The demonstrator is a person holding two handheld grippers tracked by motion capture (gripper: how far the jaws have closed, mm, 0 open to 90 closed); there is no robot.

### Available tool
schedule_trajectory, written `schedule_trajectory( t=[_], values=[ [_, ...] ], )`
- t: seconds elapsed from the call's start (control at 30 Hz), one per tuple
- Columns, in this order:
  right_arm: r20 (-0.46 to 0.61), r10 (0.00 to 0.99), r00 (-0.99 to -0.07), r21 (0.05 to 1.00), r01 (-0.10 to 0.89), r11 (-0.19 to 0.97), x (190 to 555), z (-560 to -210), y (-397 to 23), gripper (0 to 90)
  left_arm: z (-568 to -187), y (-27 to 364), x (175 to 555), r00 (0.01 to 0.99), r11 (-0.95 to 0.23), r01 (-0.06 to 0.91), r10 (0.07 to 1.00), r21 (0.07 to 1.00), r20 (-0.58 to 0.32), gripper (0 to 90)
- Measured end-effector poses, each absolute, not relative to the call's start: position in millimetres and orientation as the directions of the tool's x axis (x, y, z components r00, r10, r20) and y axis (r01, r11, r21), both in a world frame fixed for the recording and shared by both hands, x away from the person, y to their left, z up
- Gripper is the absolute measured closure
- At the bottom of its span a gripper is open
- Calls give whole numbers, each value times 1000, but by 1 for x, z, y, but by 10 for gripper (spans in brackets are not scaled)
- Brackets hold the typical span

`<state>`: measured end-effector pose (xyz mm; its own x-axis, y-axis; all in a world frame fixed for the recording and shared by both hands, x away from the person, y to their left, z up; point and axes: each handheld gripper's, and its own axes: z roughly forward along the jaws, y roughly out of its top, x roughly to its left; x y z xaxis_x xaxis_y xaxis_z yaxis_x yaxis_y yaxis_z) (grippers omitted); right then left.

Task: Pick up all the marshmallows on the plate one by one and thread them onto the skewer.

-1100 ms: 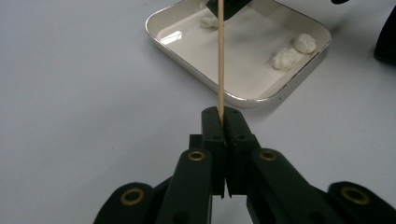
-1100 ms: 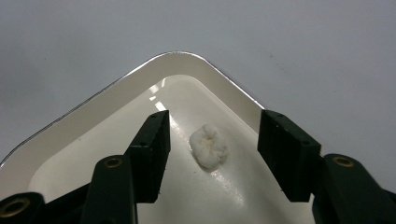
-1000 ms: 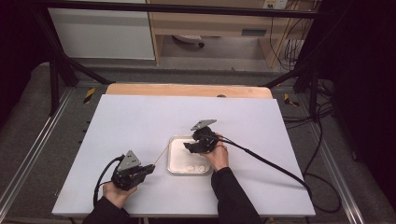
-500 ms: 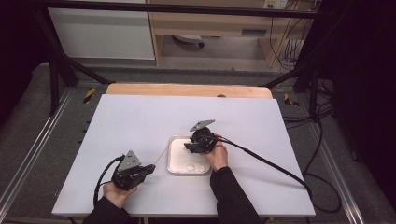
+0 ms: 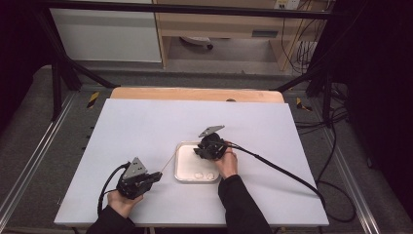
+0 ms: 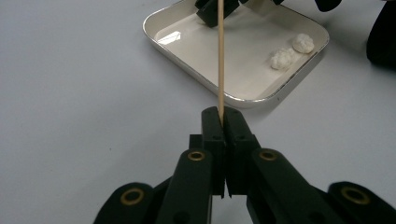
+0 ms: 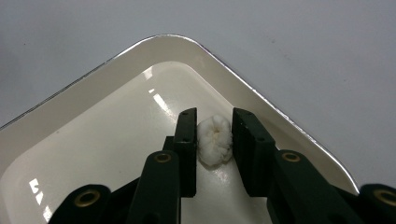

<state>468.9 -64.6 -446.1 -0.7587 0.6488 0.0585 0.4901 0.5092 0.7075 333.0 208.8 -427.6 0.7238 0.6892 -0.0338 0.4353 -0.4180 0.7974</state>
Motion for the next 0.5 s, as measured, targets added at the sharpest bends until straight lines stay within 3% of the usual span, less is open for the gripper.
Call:
schedule_trajectory(
  t=[0.5],
  values=[
    [164,609,-776,772,485,410,449,-412,-87,743,-427,205,330,732,-420,421,681,804,-28,885]
  ],
)
